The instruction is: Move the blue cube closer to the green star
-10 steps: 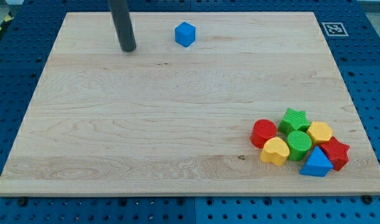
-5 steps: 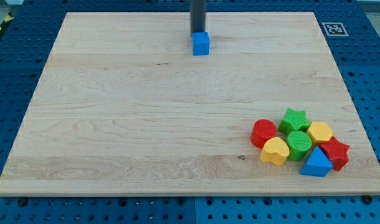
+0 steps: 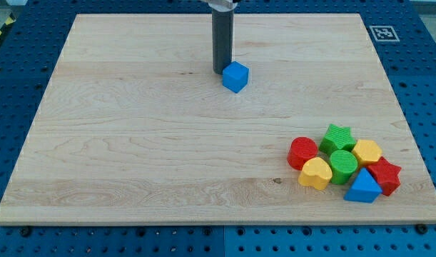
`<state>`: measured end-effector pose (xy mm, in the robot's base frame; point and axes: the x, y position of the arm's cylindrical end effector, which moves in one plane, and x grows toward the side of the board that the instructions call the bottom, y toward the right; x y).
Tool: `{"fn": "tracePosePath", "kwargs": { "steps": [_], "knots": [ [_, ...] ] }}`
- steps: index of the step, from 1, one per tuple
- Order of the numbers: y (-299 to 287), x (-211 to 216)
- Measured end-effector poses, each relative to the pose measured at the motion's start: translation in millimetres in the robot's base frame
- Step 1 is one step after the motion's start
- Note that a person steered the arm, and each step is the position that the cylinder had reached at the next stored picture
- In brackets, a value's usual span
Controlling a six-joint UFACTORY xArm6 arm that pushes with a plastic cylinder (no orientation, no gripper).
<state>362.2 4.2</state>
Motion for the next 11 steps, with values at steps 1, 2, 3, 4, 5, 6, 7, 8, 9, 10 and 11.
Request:
{"fn": "tracePosePath", "kwargs": {
  "steps": [1,2,3,4,5,6,7,8,9,10,11],
  "knots": [
    [9,24],
    [34,34],
    [61,34],
    [83,46],
    [117,62],
    [159,69],
    [184,62],
    [201,67],
    [203,74],
    [199,83],
    [184,99]
  ]
}}
